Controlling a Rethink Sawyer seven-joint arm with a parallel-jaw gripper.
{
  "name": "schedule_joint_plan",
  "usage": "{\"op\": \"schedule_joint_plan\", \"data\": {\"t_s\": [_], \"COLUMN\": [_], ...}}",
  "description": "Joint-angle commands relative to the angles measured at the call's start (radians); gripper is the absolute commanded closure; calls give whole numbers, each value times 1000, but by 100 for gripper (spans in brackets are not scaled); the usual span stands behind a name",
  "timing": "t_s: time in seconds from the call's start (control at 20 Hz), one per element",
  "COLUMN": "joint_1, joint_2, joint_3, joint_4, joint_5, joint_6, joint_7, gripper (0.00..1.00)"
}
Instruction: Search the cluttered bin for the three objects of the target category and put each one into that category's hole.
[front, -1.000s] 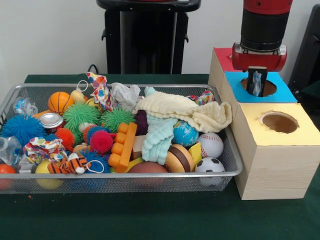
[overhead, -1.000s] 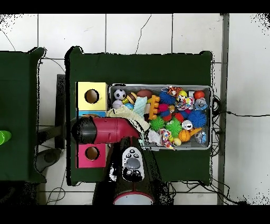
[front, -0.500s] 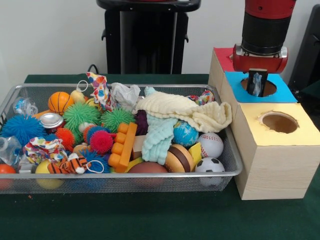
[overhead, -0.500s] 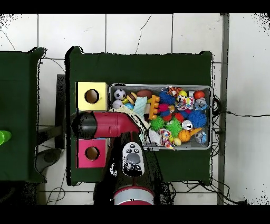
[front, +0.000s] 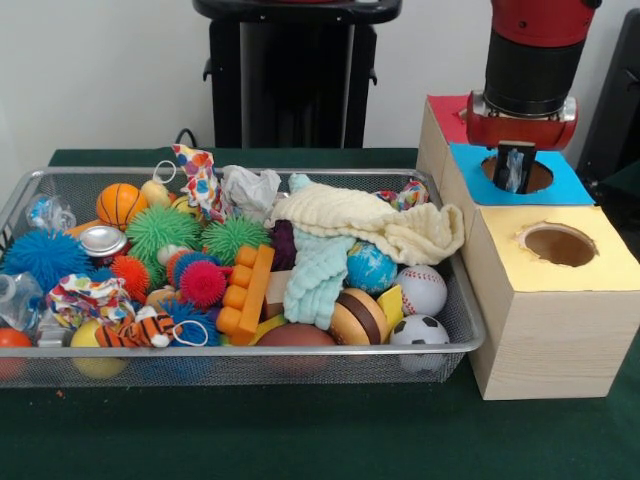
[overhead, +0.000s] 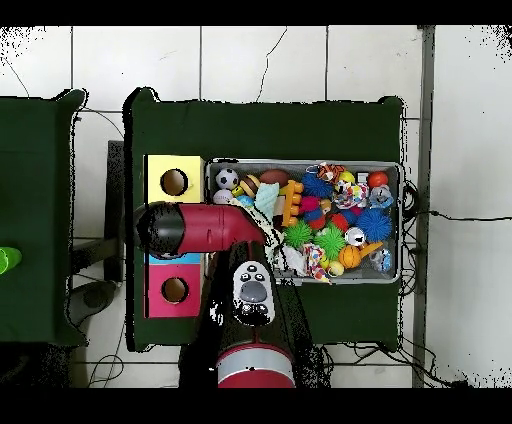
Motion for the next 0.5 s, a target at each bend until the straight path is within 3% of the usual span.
{"op": "schedule_joint_plan", "data": {"t_s": [0.05,0.25,0.5], "joint_1": [-71,-19,-5], "joint_2": [468,441,389], "joint_3": [18,-38,-47], "joint_4": [-62,-29,63], "joint_5": [-135,-168,-176], "joint_6": [-516,-649,-705], "joint_7": [100,170,198], "gripper": [100,100,100]}}
